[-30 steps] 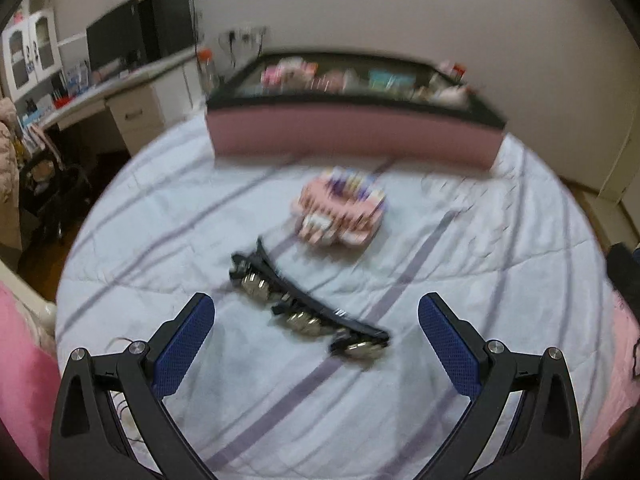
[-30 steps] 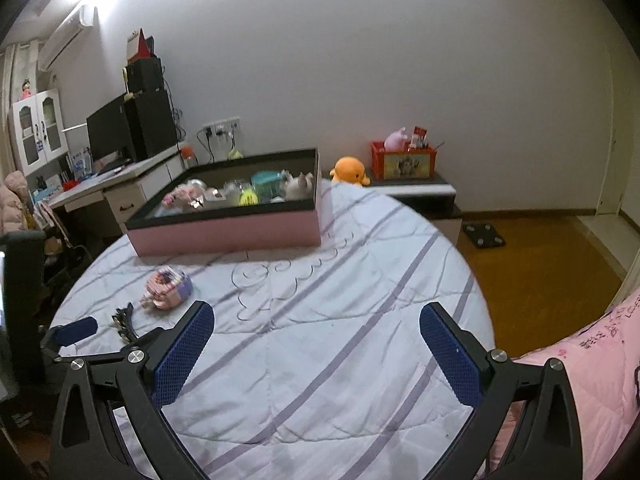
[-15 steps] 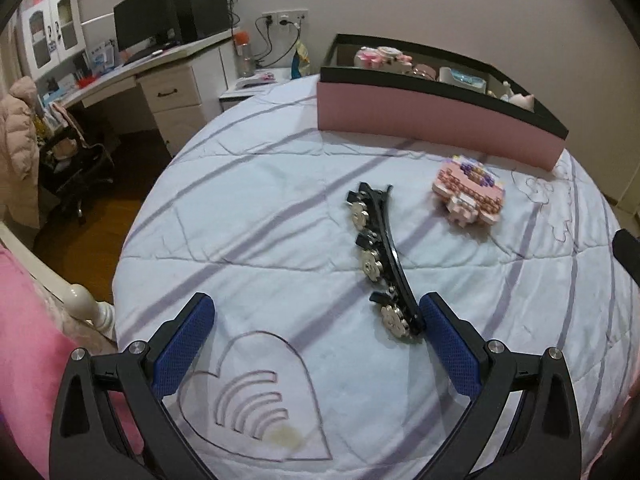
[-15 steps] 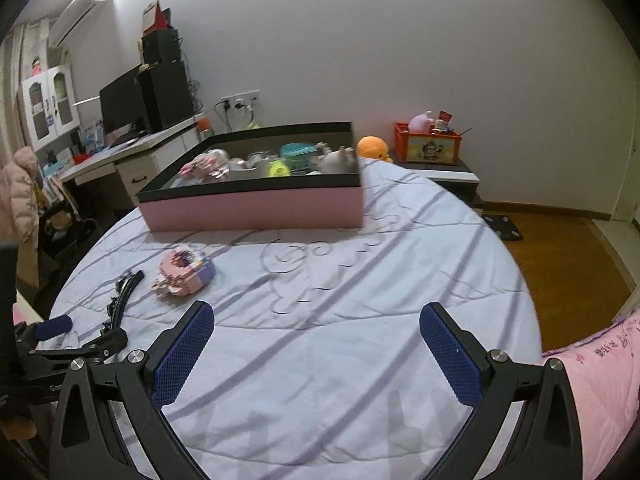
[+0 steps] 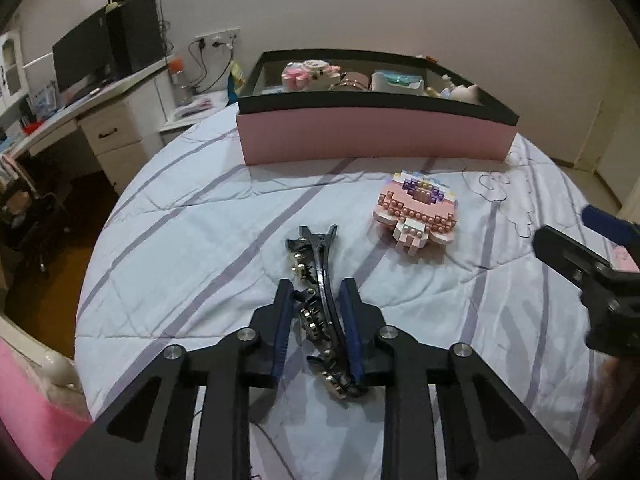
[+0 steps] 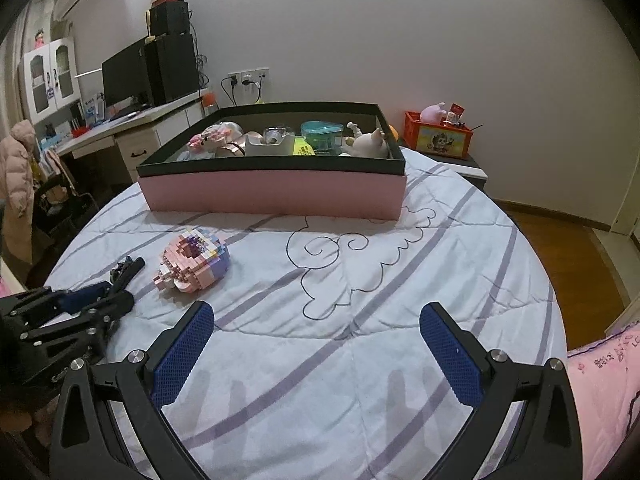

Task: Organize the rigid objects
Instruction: 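Grasp the black hair clip with the left gripper while the right gripper grasps the pink block donut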

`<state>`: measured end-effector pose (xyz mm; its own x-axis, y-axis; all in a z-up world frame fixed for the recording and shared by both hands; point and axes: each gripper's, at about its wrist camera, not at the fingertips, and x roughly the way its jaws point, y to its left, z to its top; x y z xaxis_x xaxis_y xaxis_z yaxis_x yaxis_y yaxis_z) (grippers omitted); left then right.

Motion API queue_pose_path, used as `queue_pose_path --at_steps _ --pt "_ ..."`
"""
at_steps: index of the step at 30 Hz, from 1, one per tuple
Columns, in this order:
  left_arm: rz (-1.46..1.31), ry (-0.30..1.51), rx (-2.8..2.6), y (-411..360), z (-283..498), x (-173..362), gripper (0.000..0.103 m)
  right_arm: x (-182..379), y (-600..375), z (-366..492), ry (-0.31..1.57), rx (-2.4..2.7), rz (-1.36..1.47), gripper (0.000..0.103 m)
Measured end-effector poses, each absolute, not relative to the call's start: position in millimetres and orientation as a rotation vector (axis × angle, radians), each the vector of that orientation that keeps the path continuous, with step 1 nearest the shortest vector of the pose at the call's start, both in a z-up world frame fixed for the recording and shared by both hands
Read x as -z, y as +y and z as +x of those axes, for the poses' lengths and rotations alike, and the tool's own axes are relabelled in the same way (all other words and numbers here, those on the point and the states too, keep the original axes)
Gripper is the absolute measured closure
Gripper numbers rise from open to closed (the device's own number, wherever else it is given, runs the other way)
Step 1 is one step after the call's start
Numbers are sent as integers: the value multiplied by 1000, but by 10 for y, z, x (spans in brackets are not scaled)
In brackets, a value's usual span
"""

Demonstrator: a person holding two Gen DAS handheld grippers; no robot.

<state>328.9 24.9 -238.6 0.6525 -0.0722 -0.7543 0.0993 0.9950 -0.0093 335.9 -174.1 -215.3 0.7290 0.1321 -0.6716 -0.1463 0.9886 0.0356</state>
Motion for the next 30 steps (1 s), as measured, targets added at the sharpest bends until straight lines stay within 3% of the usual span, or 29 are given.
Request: queue_pose_path --at_steps 20,21,22,23,30 --pt "8 837 59 499 3216 2416 83 2374 -855 3981 867 -289 -162 1" --pt "8 839 57 492 3226 2416 83 2384 -859 3997 874 -291 -159 13" --pt "13 840 55 482 3234 2416 83 2392 -873 4012 883 -304 -146 33" --pt "19 840 53 474 3240 2417 83 2403 -890 4026 894 -319 -133 41" --pt "24 835 55 446 3243 2407 84 2387 -1048 3943 885 -342 -115 45"
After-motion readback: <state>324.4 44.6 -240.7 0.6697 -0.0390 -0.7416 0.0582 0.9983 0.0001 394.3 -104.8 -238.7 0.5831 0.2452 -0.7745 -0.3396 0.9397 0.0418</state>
